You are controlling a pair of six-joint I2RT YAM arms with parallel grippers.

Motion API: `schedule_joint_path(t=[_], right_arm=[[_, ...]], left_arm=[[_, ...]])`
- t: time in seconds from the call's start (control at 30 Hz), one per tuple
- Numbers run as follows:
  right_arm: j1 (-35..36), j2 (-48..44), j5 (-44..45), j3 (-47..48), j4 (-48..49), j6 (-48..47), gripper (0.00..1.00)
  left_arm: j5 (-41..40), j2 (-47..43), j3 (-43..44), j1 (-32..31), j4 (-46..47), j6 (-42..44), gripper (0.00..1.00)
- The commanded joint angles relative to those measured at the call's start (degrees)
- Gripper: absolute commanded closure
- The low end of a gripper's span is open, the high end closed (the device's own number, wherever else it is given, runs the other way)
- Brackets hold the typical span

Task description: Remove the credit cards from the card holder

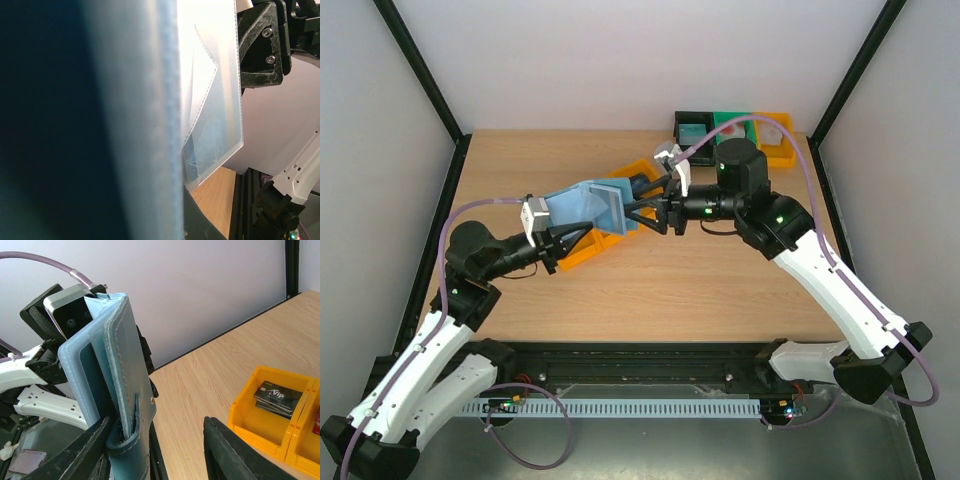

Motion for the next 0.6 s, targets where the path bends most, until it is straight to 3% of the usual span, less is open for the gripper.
schedule_joint_path(t=[0.0, 0.2, 0.57], right_arm=[[0.06, -0.49, -1.01, 0.17, 1.46, -0.11, 0.51], [0.11, -4.71, 1.36, 1.45, -3.0, -5.66, 0.48], [0.11, -1.59, -0.51, 0.52, 0.26, -0.96, 0.45]], left_arm=[[0.77, -0.87, -0.44, 0.27, 2.97, -0.27, 0.98], [0.87, -0.96, -0.67, 0.36, 3.19, -0.38, 0.98], [0.96, -1.08, -0.7, 0.36, 3.28, -0.43, 0.98]])
